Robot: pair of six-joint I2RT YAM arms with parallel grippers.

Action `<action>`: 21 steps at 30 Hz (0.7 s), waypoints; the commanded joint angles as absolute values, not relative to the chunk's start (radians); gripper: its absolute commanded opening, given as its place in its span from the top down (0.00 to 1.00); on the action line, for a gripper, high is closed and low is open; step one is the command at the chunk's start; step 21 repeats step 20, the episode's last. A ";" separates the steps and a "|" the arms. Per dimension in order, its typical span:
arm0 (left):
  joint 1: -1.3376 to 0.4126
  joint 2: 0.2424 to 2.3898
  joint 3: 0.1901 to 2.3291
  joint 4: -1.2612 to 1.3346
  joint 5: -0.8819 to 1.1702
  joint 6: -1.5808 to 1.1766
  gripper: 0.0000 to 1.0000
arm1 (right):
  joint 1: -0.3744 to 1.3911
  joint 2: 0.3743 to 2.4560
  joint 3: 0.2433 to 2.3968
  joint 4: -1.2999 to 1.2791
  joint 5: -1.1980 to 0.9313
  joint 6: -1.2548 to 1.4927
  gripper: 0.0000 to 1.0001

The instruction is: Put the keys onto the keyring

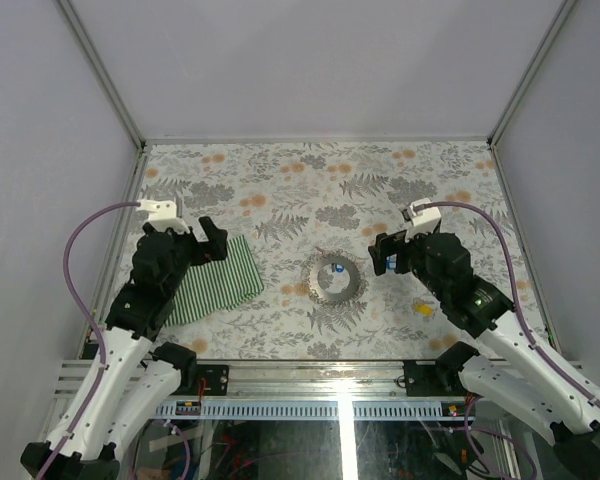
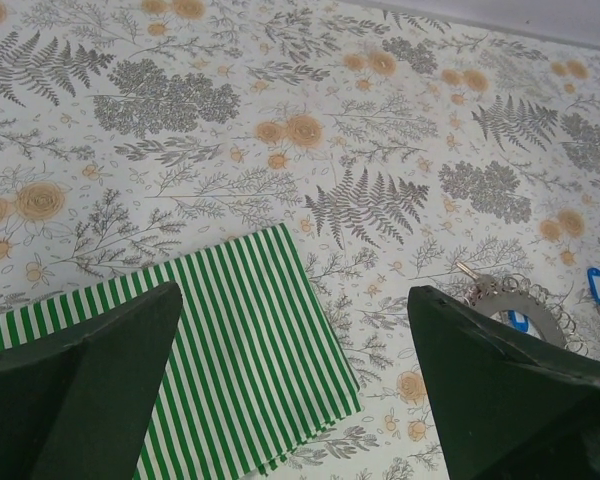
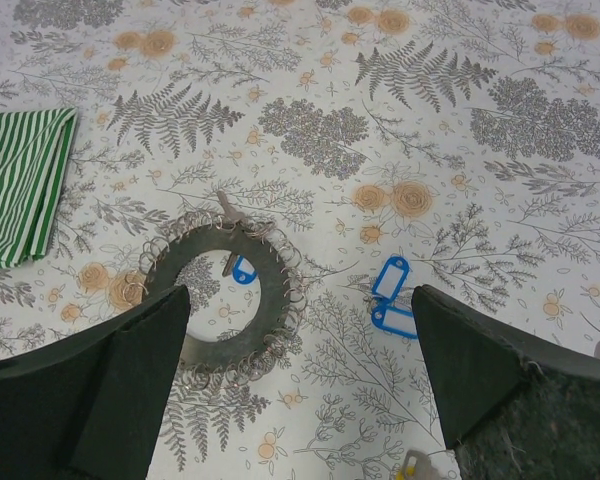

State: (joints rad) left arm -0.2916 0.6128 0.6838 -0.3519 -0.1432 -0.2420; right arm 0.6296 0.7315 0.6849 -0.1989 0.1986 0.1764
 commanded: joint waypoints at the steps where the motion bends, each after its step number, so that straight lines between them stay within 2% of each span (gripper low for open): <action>1: -0.285 0.581 0.715 -0.307 -0.201 -0.260 0.00 | 0.626 0.706 0.750 -0.181 0.199 0.173 0.01; 8: -0.285 0.457 0.683 -0.287 -0.261 -0.272 0.00 | 0.626 0.478 0.672 -0.096 0.211 0.148 0.01; 13: -0.285 0.440 0.681 -0.288 -0.272 -0.280 0.00 | 0.625 0.302 0.569 -0.044 0.353 0.199 0.01; 21: -0.286 0.443 0.685 -0.296 -0.274 -0.283 0.00 | 0.625 0.285 0.545 -0.051 0.367 0.207 0.01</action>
